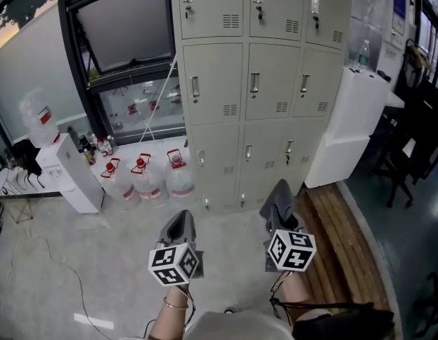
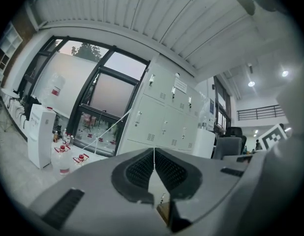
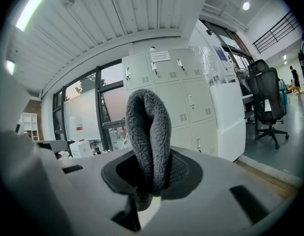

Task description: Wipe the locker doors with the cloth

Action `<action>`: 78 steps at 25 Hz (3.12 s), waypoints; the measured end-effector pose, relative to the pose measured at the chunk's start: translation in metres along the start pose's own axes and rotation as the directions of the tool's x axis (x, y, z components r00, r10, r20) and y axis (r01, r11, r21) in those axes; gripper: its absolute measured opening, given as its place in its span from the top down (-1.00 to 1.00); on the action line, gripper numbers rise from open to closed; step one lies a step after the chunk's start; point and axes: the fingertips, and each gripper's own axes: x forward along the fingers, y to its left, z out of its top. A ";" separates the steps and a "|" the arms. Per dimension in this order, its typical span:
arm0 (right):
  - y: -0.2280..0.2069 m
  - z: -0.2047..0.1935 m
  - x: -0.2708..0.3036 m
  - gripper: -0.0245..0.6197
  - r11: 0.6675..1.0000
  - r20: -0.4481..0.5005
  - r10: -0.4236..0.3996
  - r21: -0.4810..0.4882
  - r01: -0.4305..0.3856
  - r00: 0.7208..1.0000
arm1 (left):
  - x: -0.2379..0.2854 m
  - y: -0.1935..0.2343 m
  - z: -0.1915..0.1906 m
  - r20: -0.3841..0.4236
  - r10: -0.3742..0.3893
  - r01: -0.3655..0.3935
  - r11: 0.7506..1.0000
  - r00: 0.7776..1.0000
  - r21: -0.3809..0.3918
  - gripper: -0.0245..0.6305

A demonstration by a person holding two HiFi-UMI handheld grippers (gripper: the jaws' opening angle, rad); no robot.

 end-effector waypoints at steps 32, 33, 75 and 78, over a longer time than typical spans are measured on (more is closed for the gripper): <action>-0.066 0.139 0.358 0.70 0.998 0.131 -0.036 -0.047 0.042 0.991 | 0.382 0.074 0.072 0.074 -0.020 0.019 1.000 0.997 0.019 0.89; -0.066 0.144 0.371 0.70 0.998 0.134 -0.038 -0.049 0.045 0.990 | 0.395 0.077 0.074 0.075 -0.023 0.021 1.000 0.997 0.022 0.89; 0.031 0.336 0.458 0.71 0.862 0.235 0.487 -0.287 -0.418 0.841 | 0.499 0.067 0.253 0.248 0.065 -0.121 0.969 0.966 0.216 0.89; 0.052 0.374 0.453 0.71 0.842 0.271 0.521 -0.316 -0.436 0.809 | 0.488 0.079 0.289 0.285 0.083 -0.153 0.960 0.955 0.235 0.89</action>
